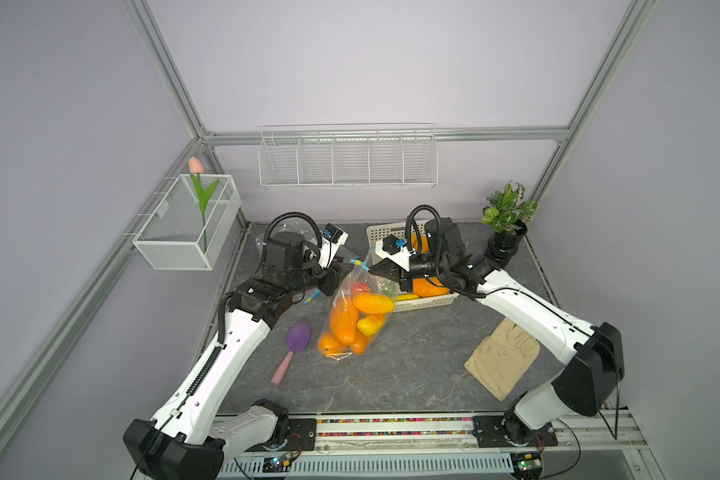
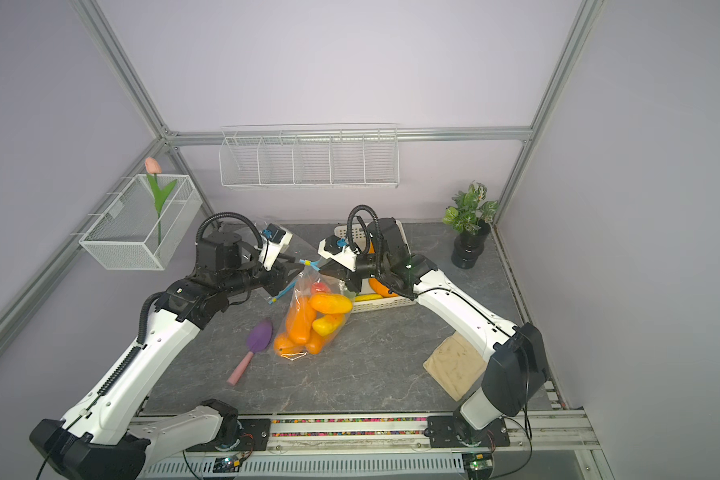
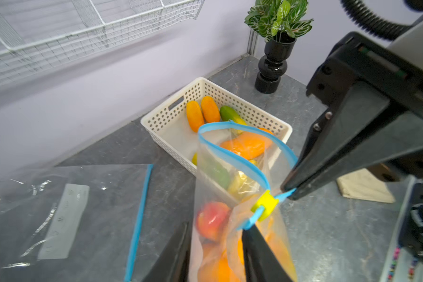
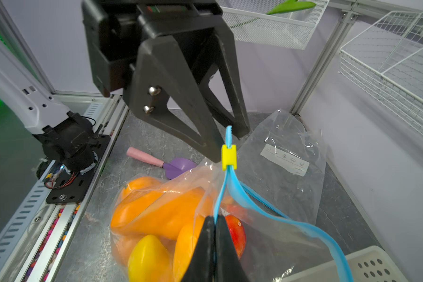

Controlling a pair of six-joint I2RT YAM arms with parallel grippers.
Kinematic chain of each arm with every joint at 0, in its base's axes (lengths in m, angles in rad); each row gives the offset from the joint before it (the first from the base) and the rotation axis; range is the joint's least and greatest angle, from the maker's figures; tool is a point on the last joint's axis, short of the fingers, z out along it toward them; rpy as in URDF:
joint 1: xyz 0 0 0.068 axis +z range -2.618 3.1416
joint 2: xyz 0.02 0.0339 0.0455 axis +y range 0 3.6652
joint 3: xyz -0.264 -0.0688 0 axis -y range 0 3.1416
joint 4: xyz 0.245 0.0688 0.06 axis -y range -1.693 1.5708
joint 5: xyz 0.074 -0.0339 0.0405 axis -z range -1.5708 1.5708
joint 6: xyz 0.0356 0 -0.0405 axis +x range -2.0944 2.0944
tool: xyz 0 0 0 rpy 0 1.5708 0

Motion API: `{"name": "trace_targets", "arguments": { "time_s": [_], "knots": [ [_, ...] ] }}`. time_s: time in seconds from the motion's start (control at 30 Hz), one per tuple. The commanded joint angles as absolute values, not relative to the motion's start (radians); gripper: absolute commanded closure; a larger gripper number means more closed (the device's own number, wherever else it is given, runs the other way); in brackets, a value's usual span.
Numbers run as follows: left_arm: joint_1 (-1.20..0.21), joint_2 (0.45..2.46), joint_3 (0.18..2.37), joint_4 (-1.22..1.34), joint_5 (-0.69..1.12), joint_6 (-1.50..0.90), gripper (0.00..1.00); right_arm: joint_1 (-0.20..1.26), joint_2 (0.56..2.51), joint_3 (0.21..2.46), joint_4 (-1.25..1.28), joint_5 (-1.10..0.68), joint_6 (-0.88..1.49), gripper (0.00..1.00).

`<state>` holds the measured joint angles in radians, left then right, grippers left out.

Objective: Place the mango in a zip-top bag and seal the zipper
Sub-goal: Pick up the zipper food storage bag at the center of the board.

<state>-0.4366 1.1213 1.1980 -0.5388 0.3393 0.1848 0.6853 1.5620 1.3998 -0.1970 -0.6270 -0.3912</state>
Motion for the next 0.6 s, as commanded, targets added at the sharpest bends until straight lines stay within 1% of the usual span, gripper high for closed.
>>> {"name": "trace_targets", "arguments": {
  "time_s": [0.0,0.07,0.1,0.27,0.43,0.47,0.53,0.57],
  "knots": [
    [-0.433,1.057,1.172,-0.407,0.276,0.143,0.47,0.713,1.534,1.384,-0.123,-0.477,-0.162,0.93],
    [-0.433,1.027,1.153,-0.401,0.257,0.135,0.41,0.748,1.535,1.382,-0.132,-0.412,-0.158,0.93],
    [-0.433,1.014,1.145,-0.404,0.261,0.133,0.39,0.757,1.543,1.390,-0.145,-0.407,-0.160,0.93],
    [-0.433,0.972,1.105,-0.407,0.305,0.131,0.39,0.760,1.562,1.390,-0.140,-0.392,-0.148,0.93],
    [-0.433,1.052,1.157,-0.496,0.387,0.160,0.47,0.758,1.571,1.399,-0.145,-0.346,-0.134,0.93],
    [-0.433,1.070,1.167,-0.510,0.403,0.164,0.50,0.757,1.573,1.403,-0.147,-0.348,-0.132,0.93],
    [-0.433,1.095,1.166,-0.509,0.410,0.162,0.59,0.754,1.576,1.405,-0.143,-0.347,-0.122,0.93],
    [-0.434,1.105,1.165,-0.500,0.408,0.157,0.60,0.754,1.579,1.410,-0.145,-0.349,-0.120,0.93]
  ]
}}
